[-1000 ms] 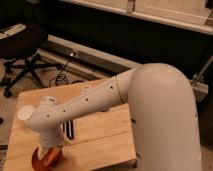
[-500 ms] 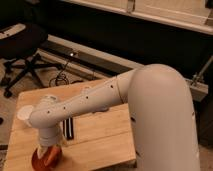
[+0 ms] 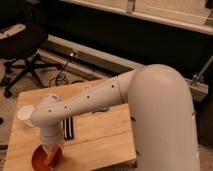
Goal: Place the pepper in the ceramic cup
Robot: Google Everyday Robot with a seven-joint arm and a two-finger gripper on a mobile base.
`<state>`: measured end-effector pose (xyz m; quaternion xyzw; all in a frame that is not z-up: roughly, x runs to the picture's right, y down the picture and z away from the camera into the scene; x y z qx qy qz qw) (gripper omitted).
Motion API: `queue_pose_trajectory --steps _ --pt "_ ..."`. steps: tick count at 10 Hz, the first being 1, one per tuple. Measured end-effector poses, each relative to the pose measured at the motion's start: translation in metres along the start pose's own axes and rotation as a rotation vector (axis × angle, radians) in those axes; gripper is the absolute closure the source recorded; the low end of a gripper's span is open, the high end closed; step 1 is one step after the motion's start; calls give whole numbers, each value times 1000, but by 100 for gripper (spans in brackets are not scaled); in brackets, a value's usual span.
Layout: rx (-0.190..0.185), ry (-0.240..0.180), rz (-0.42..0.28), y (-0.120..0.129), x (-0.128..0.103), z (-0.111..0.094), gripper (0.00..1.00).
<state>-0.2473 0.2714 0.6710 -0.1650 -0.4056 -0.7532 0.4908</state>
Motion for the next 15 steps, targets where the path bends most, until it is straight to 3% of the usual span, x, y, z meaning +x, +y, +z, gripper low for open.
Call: queue_pose_trajectory --steps 6,12,15 --pt "-5 22 9 -2 8 -2 47" --pt "25 47 3 -18 21 -2 47" --pt "22 65 7 -18 29 -1 47"
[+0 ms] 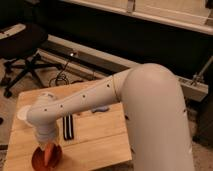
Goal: Place the pepper in the ceramic cup
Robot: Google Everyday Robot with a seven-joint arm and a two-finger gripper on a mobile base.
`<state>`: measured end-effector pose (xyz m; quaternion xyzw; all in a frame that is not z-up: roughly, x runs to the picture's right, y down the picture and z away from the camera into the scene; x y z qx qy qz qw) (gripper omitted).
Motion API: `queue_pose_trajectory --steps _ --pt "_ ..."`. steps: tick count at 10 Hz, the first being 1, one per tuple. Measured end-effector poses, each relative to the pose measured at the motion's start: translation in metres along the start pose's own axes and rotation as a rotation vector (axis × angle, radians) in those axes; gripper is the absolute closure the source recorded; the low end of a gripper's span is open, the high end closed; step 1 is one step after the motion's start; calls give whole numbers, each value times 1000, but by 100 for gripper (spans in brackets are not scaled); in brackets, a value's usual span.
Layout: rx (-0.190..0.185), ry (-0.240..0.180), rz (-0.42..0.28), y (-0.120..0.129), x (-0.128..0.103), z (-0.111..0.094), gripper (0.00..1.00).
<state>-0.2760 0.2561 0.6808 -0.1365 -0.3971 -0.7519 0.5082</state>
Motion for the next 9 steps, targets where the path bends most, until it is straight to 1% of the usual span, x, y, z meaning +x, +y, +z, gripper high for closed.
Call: queue_pose_trajectory --steps 9 --pt "-41 45 16 6 14 8 47"
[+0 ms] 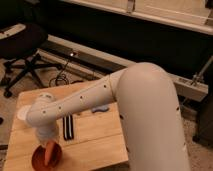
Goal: Place the pepper in the ceramic cup
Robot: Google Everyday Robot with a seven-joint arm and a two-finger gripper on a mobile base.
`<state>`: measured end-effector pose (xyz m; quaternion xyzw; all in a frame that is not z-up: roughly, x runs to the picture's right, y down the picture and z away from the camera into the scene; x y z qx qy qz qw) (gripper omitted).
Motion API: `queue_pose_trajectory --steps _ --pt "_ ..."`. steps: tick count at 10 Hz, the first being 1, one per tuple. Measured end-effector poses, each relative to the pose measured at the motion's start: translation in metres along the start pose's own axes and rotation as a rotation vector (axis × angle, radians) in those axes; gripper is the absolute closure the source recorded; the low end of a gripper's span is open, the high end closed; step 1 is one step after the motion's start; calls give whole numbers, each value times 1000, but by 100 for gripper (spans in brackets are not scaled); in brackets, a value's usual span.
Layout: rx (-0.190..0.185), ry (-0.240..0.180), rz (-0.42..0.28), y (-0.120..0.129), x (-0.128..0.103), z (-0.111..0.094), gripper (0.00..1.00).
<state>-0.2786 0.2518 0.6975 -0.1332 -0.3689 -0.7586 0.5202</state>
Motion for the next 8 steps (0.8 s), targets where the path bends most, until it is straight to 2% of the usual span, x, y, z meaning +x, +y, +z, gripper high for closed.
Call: queue_pose_trajectory --steps 3,4,6,8 --pt "-6 7 2 1 2 1 47" --pt "-3 4 7 -1 2 -1 52" --pt "10 7 35 -1 2 -17 70" --pt "24 29 66 7 7 -38 89"
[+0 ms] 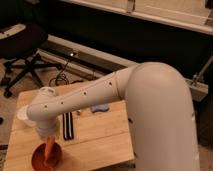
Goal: Place the pepper in the ceramic cup
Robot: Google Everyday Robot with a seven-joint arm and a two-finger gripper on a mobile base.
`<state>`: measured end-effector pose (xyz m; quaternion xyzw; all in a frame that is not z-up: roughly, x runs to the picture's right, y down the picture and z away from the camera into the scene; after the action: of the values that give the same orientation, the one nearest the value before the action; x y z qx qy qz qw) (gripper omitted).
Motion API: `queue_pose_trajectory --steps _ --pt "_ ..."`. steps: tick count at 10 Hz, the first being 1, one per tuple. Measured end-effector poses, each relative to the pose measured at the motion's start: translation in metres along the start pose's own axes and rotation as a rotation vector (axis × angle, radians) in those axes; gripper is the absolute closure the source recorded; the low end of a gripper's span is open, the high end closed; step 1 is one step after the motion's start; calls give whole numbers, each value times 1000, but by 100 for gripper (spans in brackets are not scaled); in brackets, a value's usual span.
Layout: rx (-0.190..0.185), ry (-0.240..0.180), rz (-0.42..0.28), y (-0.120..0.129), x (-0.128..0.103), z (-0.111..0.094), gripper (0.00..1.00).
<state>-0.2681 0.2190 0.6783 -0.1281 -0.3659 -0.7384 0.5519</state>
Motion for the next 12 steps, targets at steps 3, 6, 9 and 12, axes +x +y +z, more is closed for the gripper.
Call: queue_pose_trajectory --steps 3,6,9,12 --pt "20 35 48 10 6 -25 100" --pt "51 125 159 25 31 -79 100" --pt "59 263 263 49 66 -152 100" --pt "16 364 266 54 97 -200 100"
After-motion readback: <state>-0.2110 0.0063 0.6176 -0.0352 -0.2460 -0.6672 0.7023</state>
